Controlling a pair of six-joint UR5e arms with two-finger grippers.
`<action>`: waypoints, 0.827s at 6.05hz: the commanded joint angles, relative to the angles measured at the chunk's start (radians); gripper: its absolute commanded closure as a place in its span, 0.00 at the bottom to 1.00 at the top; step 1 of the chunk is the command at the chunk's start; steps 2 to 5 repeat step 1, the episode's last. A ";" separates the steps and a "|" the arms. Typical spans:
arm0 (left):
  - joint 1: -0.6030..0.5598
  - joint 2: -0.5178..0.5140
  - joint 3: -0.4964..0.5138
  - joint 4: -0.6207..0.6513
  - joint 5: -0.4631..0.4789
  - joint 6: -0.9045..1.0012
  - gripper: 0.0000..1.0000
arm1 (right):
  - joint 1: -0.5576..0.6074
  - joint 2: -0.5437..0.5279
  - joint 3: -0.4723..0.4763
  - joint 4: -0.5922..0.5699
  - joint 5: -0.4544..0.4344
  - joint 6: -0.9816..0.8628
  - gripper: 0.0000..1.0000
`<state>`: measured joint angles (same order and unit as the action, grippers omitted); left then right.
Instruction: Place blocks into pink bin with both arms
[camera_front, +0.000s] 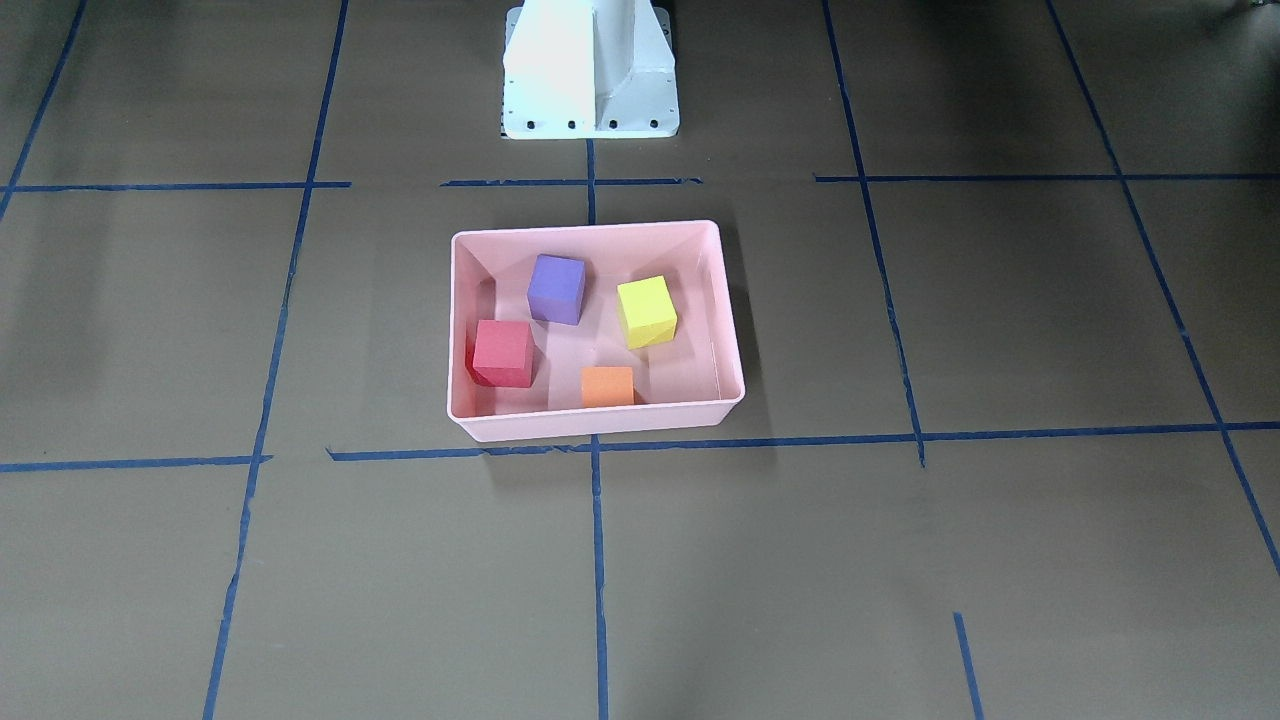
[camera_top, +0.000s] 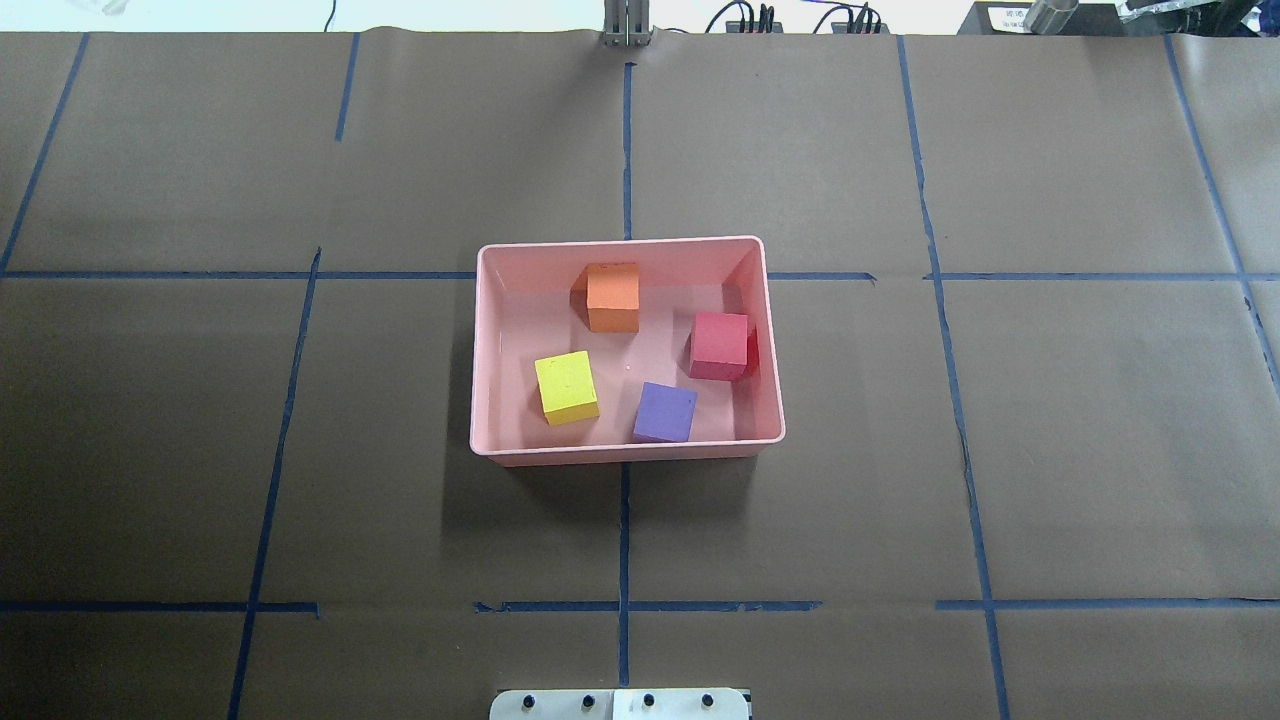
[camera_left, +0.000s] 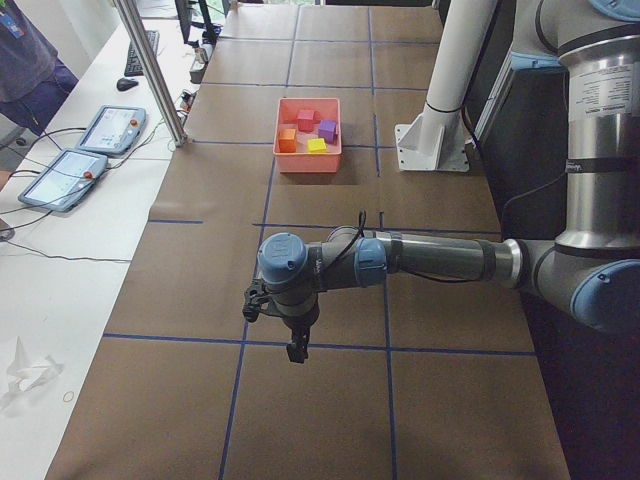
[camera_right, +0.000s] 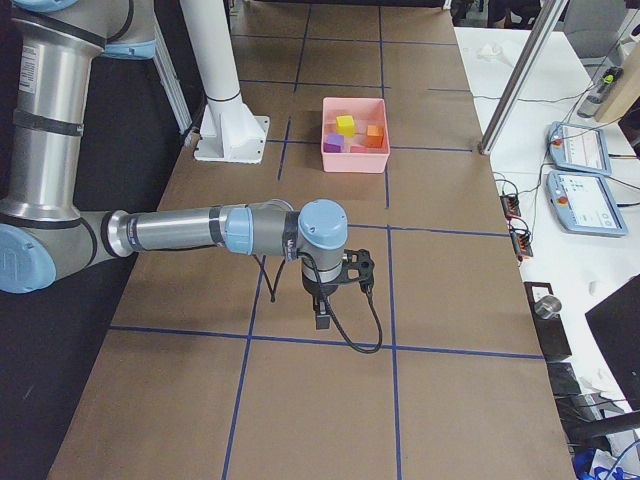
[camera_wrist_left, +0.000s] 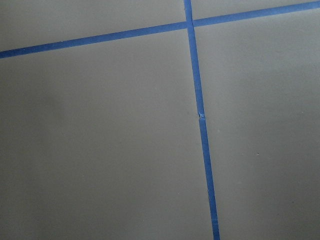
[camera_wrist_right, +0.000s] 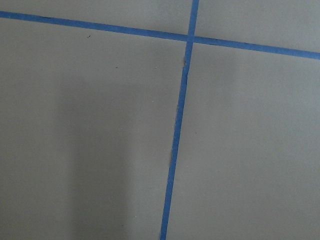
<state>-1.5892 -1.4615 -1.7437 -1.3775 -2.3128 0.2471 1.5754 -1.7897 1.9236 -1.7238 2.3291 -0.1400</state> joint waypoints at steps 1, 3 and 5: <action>0.000 0.000 0.000 0.000 0.001 0.000 0.00 | 0.000 -0.002 0.001 0.001 0.001 0.000 0.00; 0.000 0.000 0.000 0.000 0.001 0.000 0.00 | 0.000 -0.002 0.001 0.001 0.001 0.000 0.00; 0.000 0.000 0.000 0.000 0.001 0.000 0.00 | 0.000 -0.002 0.001 0.001 0.001 0.000 0.00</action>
